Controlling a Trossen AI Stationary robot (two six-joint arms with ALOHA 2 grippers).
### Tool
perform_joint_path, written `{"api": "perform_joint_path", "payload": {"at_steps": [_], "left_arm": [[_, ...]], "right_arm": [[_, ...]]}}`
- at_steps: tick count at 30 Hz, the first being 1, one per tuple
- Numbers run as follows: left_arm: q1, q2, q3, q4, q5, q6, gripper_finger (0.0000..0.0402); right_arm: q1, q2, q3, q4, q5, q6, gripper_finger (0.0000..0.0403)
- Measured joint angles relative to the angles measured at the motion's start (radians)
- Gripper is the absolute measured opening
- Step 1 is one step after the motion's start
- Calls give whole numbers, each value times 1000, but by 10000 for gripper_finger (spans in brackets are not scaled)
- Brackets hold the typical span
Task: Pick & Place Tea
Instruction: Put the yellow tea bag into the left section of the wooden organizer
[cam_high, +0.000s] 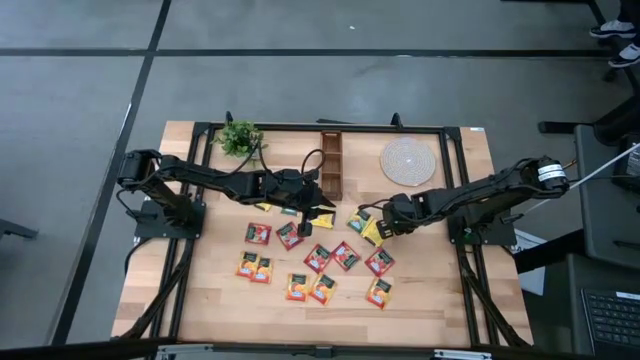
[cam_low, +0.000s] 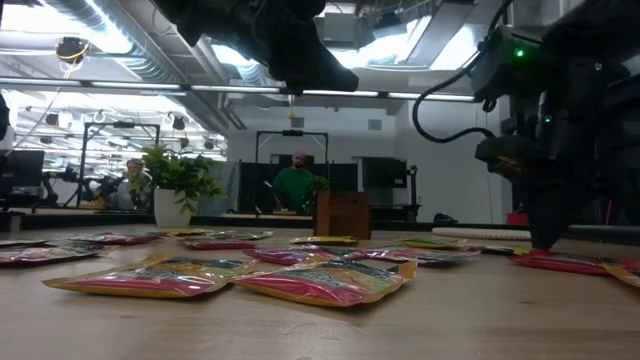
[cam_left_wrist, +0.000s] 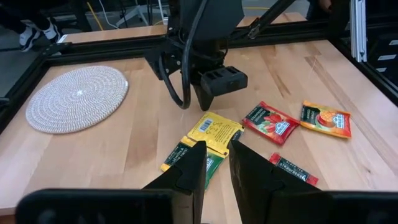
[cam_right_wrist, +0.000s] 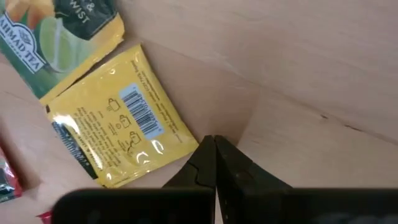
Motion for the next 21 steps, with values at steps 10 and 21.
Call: {"api": "perform_joint_path", "payload": {"at_steps": [10, 21], "left_arm": [[0, 0, 0, 0, 0, -3, 66], [0, 0, 0, 0, 0, -1, 66]], "right_arm": [[8, -1, 59, 40, -19, -15, 0], [8, 94, 63, 34, -22, -29, 0]]}}
